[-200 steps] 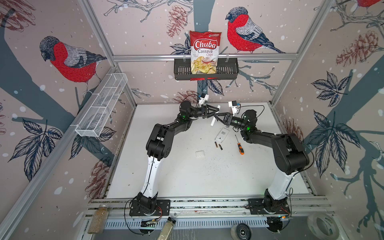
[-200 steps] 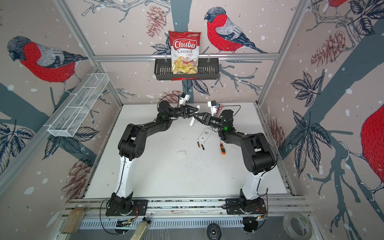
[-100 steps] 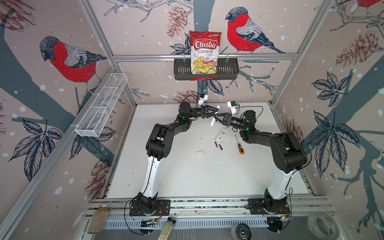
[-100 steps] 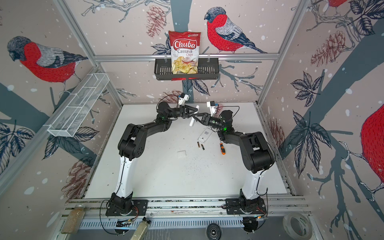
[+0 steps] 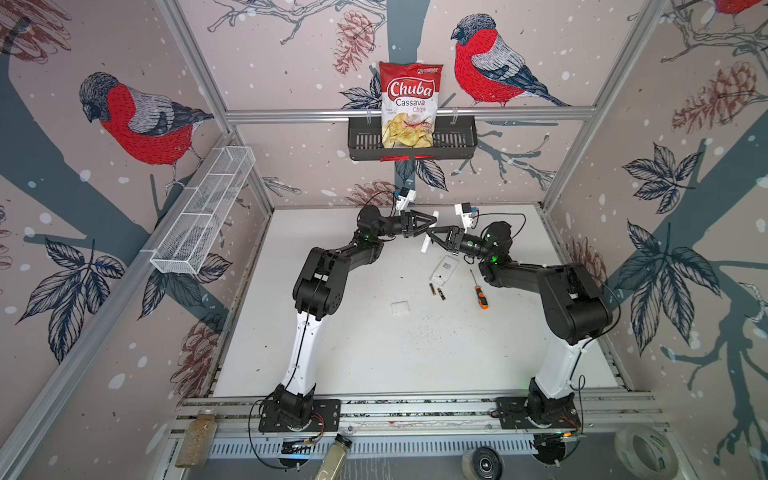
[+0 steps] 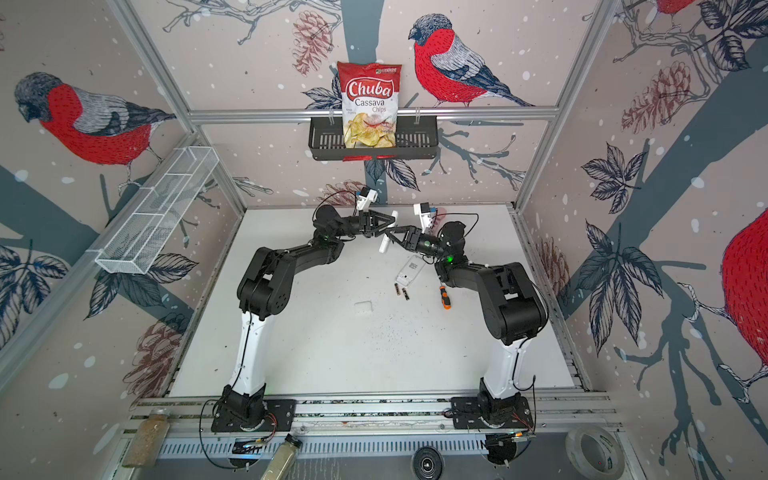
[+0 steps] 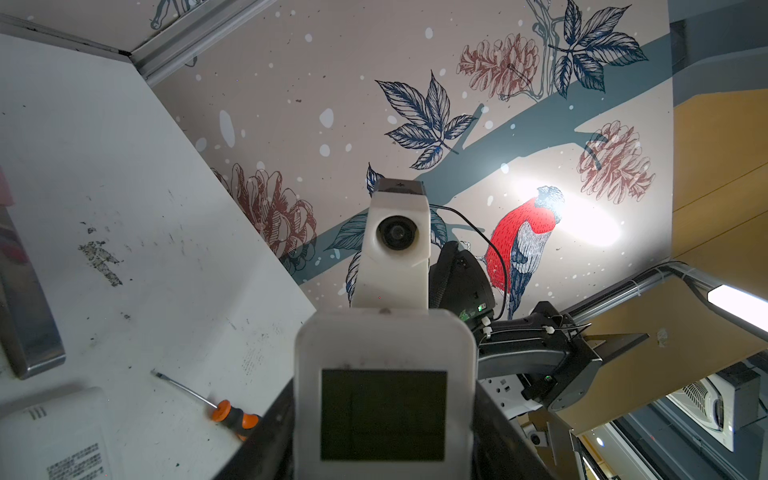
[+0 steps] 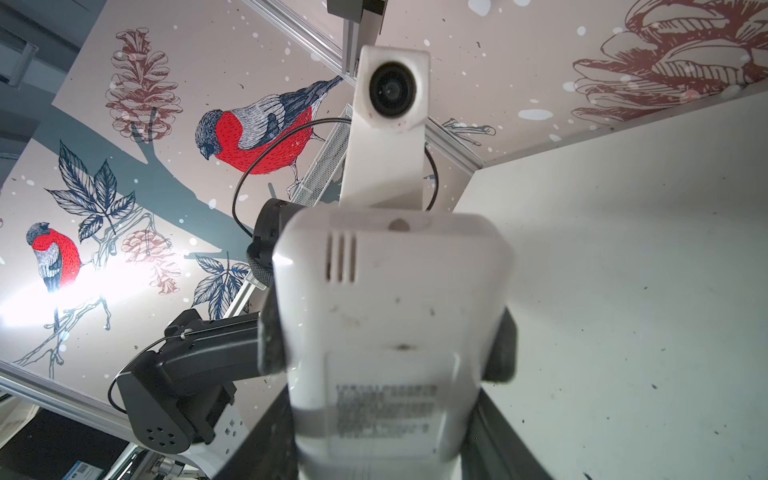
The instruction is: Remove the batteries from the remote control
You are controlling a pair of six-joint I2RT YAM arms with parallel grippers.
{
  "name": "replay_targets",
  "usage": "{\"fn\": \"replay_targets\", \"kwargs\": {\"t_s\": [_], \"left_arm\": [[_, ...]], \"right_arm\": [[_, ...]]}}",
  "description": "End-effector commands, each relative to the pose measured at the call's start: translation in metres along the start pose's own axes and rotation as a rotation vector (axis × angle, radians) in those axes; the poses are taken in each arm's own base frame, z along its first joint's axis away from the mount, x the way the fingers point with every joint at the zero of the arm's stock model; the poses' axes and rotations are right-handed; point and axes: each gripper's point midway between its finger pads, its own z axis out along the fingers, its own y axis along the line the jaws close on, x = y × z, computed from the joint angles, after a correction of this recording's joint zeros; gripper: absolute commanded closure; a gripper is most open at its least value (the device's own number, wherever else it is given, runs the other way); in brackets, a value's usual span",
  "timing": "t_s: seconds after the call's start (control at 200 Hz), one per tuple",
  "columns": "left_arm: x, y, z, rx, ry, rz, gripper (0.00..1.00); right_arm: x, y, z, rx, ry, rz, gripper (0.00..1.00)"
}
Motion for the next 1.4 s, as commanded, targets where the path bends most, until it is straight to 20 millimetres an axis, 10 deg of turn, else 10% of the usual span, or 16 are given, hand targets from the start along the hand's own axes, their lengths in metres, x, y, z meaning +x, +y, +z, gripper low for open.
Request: {"fn": "replay_targets", "kwargs": {"t_s": [0.0, 0.085, 0.41, 0.705, 1.061, 1.391], "left_arm": [[0.001, -0.009, -0.001, 0.024, 0.01, 0.025, 0.28], [-0.001, -0.008, -0.004, 0.016, -0.003, 0.03, 0.02], [-0.023, 0.02, -0.031, -0.223, -0.082, 0.069, 0.02], [-0.026, 0.049, -0.107, -0.682, -0.257, 0.09, 0.04], [0.031, 0.038, -0.196, -1.065, -0.487, 0.099, 0.04], [0.08, 0.019, -0.224, -1.143, -0.511, 0.111, 0.04]], "right_arm": [[-0.004, 0.009, 0.0, -0.021, -0.012, -0.064, 0.62], [-0.002, 0.008, -0.001, -0.007, -0.009, -0.063, 0.62], [0.012, -0.001, -0.012, 0.127, 0.045, -0.058, 0.63], [0.041, -0.046, -0.015, 0.542, 0.258, -0.079, 0.63], [0.077, -0.069, 0.007, 0.885, 0.541, -0.216, 0.63], [0.113, -0.066, 0.033, 0.953, 0.67, -0.301, 0.63]]}}
